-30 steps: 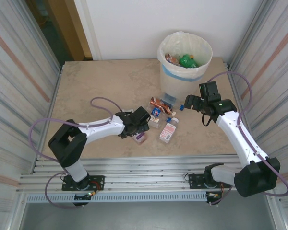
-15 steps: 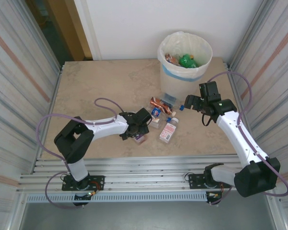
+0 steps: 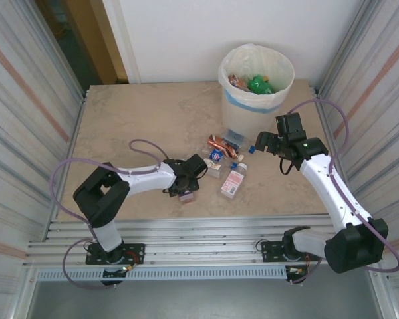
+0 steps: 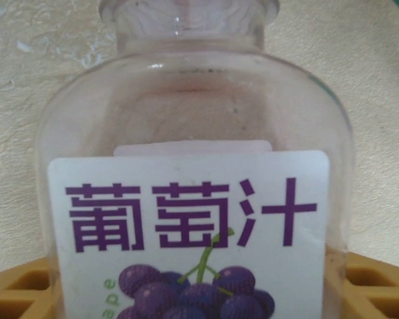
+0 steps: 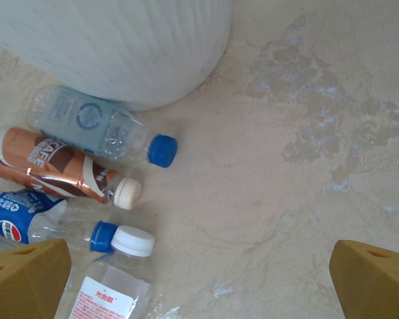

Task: Put the plastic bottles in the bin

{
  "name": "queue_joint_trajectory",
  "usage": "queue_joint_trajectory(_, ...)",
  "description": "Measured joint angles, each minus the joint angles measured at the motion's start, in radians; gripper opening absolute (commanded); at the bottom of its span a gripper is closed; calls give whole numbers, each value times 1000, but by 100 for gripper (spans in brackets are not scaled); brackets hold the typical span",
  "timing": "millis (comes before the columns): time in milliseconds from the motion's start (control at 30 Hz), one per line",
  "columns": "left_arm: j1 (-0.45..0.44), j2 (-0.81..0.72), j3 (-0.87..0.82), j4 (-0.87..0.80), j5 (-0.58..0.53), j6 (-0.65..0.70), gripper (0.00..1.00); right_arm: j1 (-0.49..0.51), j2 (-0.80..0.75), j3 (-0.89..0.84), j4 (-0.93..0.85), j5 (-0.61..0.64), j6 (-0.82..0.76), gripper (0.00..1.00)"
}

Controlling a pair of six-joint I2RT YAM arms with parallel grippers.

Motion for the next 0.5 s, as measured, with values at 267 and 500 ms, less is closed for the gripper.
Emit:
queue_joint_trajectory(267,0,-50,-44,-13,-14,19,47,4,-1,0,2,-30,0,98)
queue_joint_trajectory(500,-26,-225,-72,-40,-144,130,43,34,-1,52,16,-180,0,98)
